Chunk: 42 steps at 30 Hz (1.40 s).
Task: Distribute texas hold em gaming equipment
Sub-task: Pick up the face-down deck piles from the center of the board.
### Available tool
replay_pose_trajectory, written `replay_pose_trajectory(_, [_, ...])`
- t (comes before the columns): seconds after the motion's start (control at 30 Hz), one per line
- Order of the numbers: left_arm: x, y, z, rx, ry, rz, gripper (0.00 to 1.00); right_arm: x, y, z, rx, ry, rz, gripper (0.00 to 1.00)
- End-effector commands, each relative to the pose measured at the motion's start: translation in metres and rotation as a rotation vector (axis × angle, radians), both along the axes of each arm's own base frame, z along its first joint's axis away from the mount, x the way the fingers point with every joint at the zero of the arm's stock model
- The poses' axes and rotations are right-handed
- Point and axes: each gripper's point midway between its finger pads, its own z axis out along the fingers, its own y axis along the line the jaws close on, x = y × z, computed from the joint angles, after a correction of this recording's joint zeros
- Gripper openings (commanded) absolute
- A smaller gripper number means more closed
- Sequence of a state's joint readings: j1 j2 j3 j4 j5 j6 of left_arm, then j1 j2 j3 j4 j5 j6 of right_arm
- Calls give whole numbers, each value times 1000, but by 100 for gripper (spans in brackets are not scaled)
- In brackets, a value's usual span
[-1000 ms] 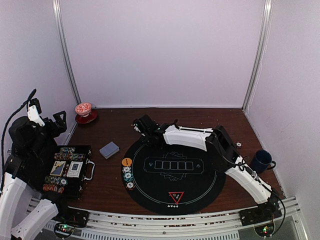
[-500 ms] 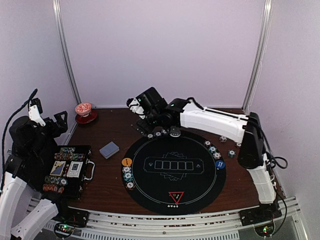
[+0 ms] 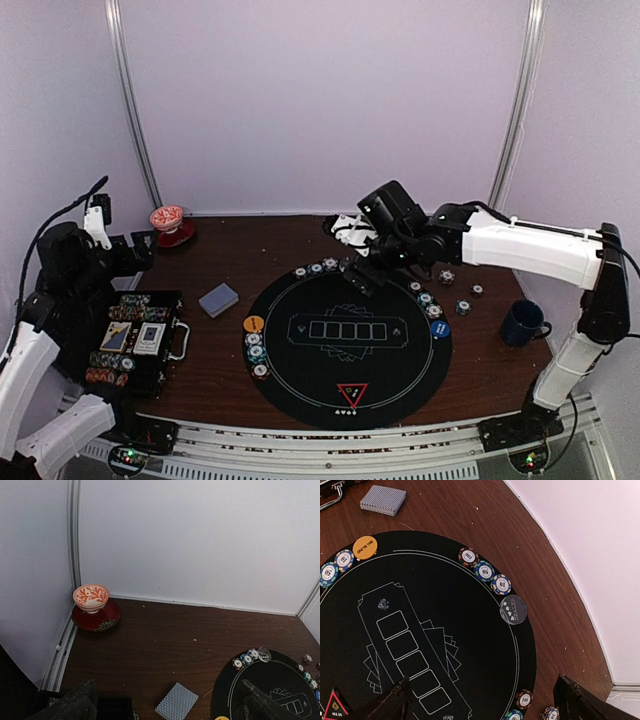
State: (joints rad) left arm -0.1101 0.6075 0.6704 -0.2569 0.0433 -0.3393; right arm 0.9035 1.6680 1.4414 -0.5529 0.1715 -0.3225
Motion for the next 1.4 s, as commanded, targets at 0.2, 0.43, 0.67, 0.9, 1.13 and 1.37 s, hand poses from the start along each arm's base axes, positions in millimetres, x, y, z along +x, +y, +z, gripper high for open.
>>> replay_pose_trajectory(0.2, [35,-37,-20,55,150,-222,98,-16,-12,33,159,-56,40,100])
replay_pose_trajectory(0.43, [45,-57,-19,145,176,-369,98,-3,-15,22,173,-71,-49,100])
replay_pose_trajectory(0.67, [69,-77,-67,283,369,-472,98,5,-20,27,200,-90,-130,100])
replay_pose_trajectory(0.9, [102,-92,-116,434,550,-522,98,2,-24,43,241,-111,-141,100])
replay_pose_trajectory(1.13, [116,-104,-189,523,818,-601,98,-3,-22,49,249,-125,-129,100])
replay_pose_trajectory(1.37, [109,-126,-216,546,869,-679,98,-10,-16,50,237,-145,-112,100])
